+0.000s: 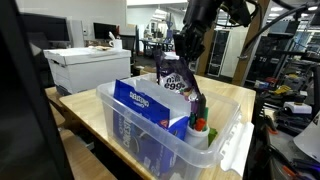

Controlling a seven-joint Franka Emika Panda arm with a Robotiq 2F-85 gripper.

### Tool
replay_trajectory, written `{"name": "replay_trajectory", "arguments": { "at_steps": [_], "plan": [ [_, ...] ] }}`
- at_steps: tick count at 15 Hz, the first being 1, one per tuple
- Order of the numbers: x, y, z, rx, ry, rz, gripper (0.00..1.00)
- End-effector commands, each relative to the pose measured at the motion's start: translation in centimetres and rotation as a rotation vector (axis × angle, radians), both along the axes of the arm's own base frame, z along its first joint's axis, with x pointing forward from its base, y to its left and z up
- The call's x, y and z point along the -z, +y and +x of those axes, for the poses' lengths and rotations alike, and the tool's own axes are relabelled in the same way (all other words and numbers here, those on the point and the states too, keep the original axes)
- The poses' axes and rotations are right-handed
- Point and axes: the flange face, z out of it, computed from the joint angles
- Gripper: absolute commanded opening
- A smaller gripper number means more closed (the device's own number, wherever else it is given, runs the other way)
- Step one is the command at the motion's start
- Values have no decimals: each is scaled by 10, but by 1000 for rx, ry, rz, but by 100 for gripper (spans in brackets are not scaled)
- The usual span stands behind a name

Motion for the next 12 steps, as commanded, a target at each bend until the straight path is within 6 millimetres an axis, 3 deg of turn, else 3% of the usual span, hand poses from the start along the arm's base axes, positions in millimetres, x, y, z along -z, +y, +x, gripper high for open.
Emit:
{"name": "replay_trajectory", "arguments": {
  "at_steps": [1, 12],
  "plan": [
    [7, 5, -8, -37, 33, 39, 1],
    [25, 27, -26, -75, 15, -14, 2]
  ]
}}
